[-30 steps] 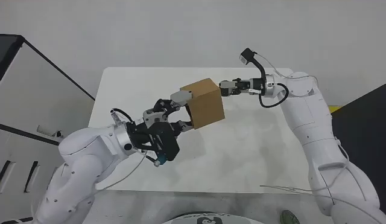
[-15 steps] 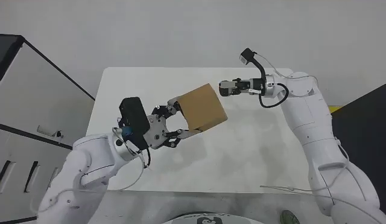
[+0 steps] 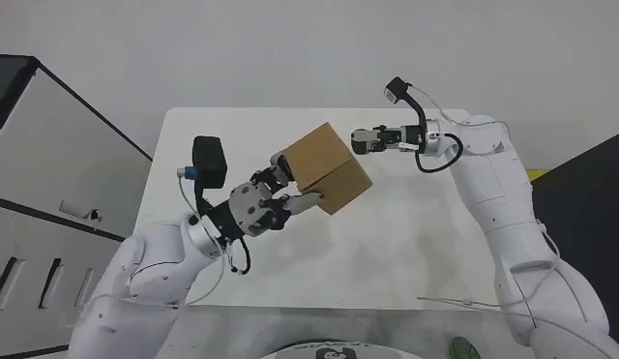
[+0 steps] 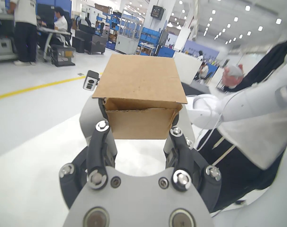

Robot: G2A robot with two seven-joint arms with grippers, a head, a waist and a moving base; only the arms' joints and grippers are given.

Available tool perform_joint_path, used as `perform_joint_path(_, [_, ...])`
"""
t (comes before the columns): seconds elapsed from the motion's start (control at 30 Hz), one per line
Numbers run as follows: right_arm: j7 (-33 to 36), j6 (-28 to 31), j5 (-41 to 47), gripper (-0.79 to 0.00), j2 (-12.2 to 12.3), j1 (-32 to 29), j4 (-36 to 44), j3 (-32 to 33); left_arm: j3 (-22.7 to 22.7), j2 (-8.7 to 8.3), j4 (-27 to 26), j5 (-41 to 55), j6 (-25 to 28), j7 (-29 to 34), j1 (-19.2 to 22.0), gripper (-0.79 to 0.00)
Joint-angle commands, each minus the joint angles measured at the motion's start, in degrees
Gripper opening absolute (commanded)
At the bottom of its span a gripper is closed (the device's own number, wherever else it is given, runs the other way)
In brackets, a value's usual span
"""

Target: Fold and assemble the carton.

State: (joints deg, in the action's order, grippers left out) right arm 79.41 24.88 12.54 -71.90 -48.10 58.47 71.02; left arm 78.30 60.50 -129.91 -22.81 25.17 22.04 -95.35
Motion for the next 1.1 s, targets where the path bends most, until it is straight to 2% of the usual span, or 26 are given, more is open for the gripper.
perform_joint_path(0.0, [0.0,0.0,0.0,0.0,0.0,0.0,0.0,0.0,0.56,-0.1,-0.14,12.84,-4.74,4.36,0.7,-0.785])
perform_joint_path(0.23, [0.0,0.0,0.0,0.0,0.0,0.0,0.0,0.0,1.65,-0.2,1.0,32.2,-14.74,11.35,1.79,-0.785])
perform_joint_path(0.27, [0.0,0.0,0.0,0.0,0.0,0.0,0.0,0.0,2.9,-0.35,0.15,29.53,-13.5,12.29,3.11,-0.785])
perform_joint_path(0.5, [0.0,0.0,0.0,0.0,0.0,0.0,0.0,0.0,2.54,-0.29,0.48,30.82,-14.58,11.95,2.73,-0.785])
perform_joint_path(0.73, [0.0,0.0,0.0,0.0,0.0,0.0,0.0,0.0,2.0,0.46,2.2,61.31,-25.42,11.28,1.86,-0.785])
perform_joint_path(0.97, [0.0,0.0,0.0,0.0,0.0,0.0,0.0,0.0,1.49,1.12,4.01,82.94,-32.65,11.97,1.68,-0.785])
perform_joint_path(1.07, [0.0,0.0,0.0,0.0,0.0,0.0,0.0,0.0,1.65,1.28,4.61,87.33,-34.62,11.64,2.09,-0.785])
